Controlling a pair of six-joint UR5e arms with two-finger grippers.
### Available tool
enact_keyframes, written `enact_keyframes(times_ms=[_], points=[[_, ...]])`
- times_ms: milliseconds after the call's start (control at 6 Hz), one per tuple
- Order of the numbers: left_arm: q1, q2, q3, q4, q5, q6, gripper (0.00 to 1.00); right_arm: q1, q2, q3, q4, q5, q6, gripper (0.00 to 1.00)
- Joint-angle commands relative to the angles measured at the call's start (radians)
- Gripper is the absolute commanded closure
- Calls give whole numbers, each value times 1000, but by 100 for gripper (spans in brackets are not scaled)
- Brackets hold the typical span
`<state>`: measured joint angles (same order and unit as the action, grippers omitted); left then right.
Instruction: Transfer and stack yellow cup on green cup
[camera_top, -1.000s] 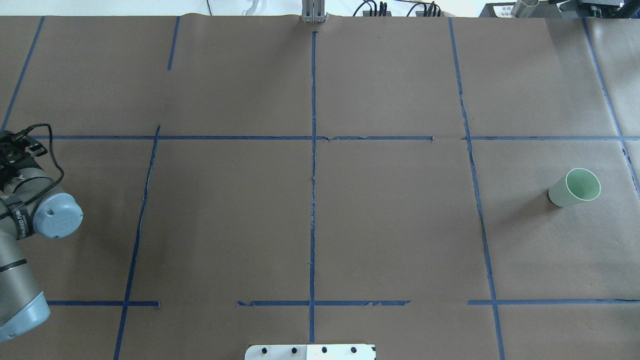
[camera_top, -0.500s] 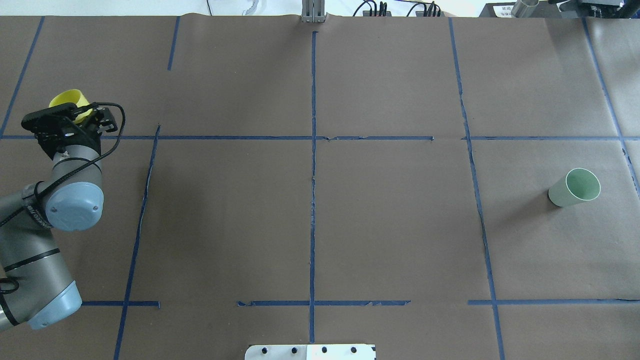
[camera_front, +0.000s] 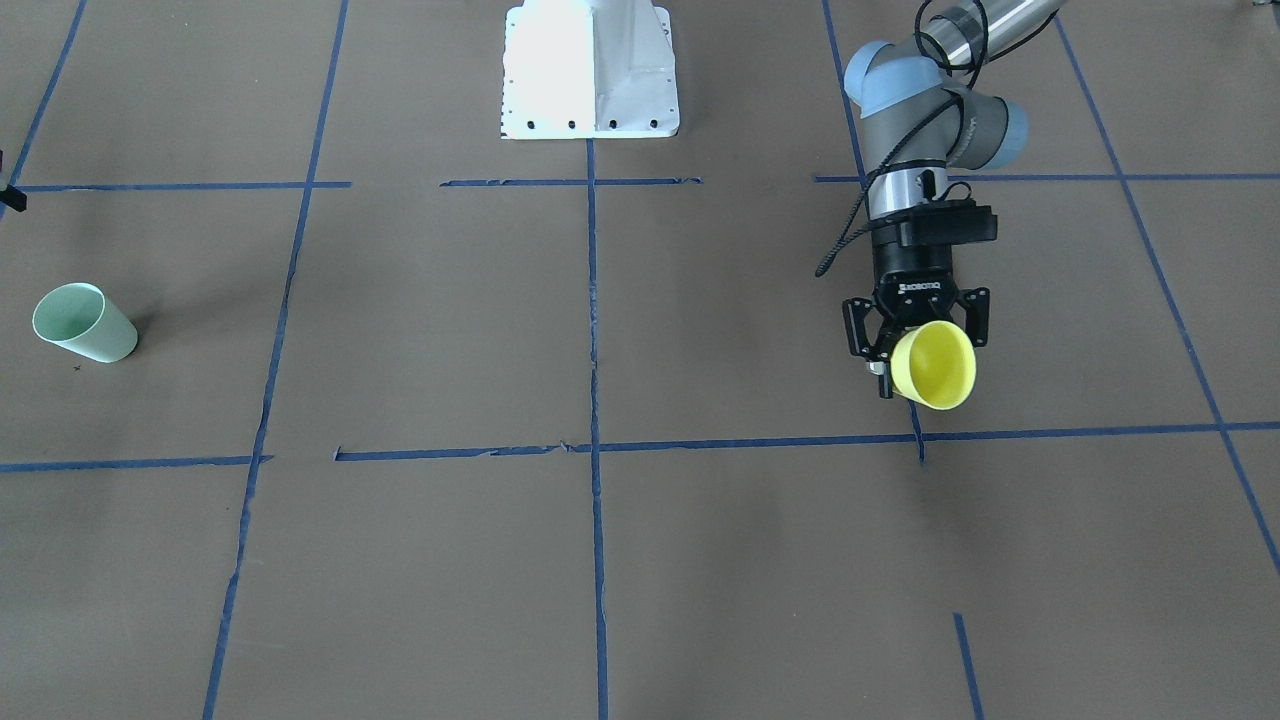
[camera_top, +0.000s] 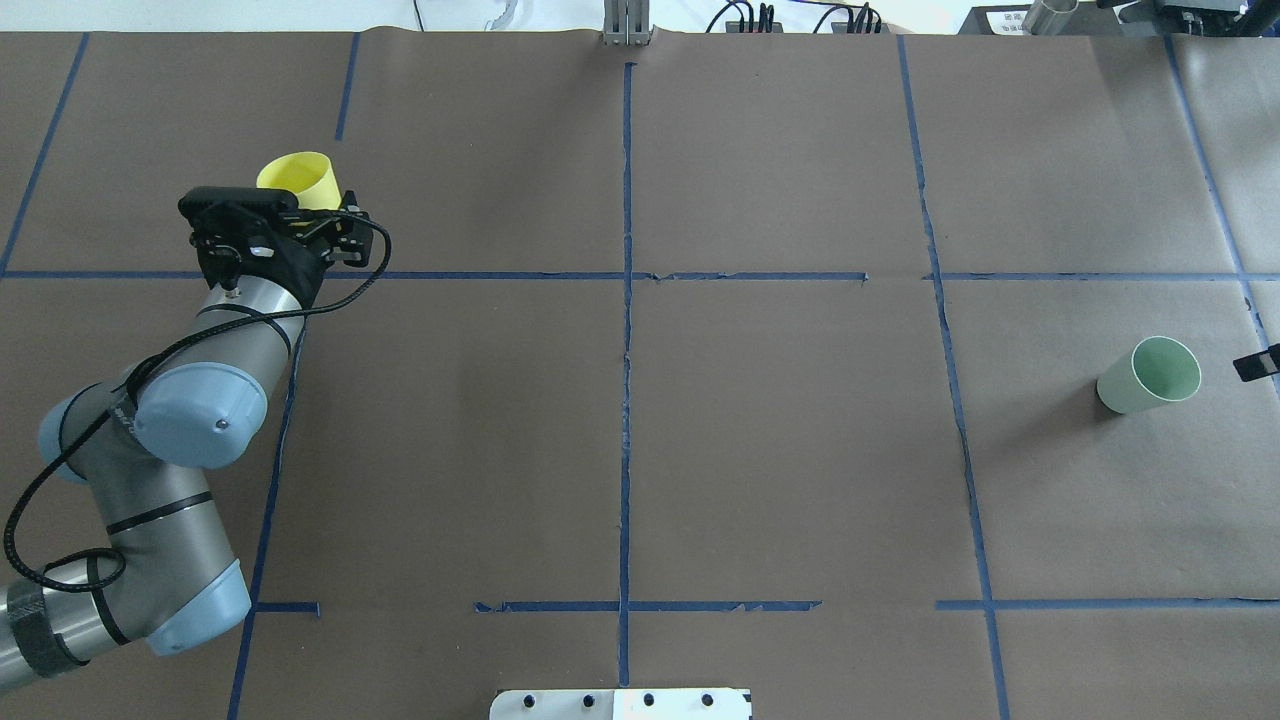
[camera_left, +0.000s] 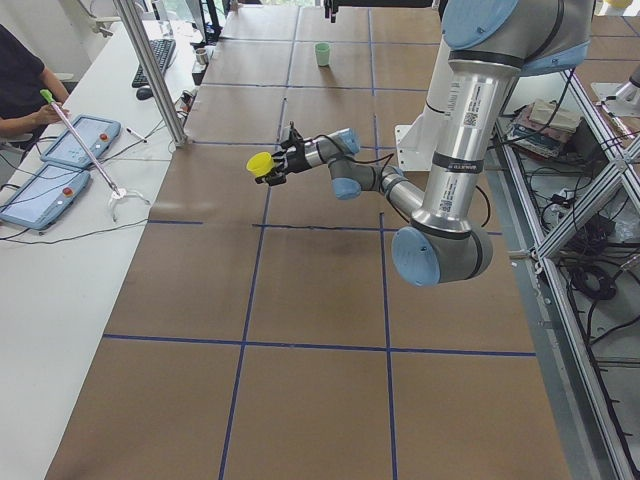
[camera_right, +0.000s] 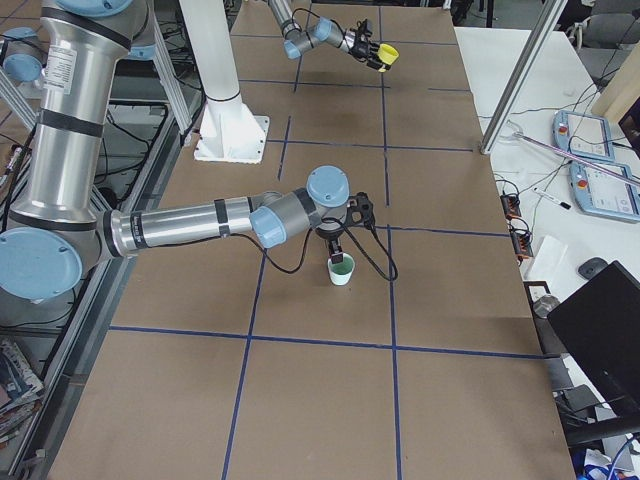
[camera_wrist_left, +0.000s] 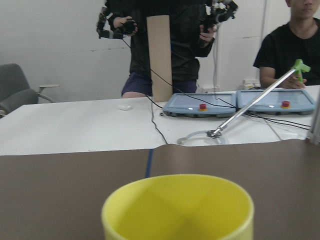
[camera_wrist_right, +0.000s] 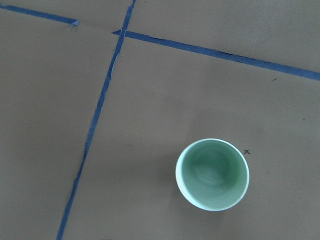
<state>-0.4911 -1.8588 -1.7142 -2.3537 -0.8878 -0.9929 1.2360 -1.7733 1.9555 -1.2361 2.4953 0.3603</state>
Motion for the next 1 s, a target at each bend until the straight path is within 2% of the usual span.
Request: enact_keyframes(times_ms=[0, 167, 333, 500, 667, 833], points=[[110, -75, 5, -168, -134, 290, 93, -82, 67, 2, 0, -33, 202, 0], [114, -95, 11, -221, -258, 433, 93, -117, 130, 6, 7, -26, 335, 0], [106, -140, 12, -252, -427, 561, 92, -175, 208, 6, 7, -15, 458, 0], [97, -138, 12, -287, -548, 630, 91, -238, 309, 8, 4, -15, 603, 0], [129, -178, 12, -300, -554, 629, 89, -330, 419, 5, 3, -24, 767, 0], [146, -172, 12, -308, -553, 631, 80, -418, 521, -3, -3, -29, 895, 0]])
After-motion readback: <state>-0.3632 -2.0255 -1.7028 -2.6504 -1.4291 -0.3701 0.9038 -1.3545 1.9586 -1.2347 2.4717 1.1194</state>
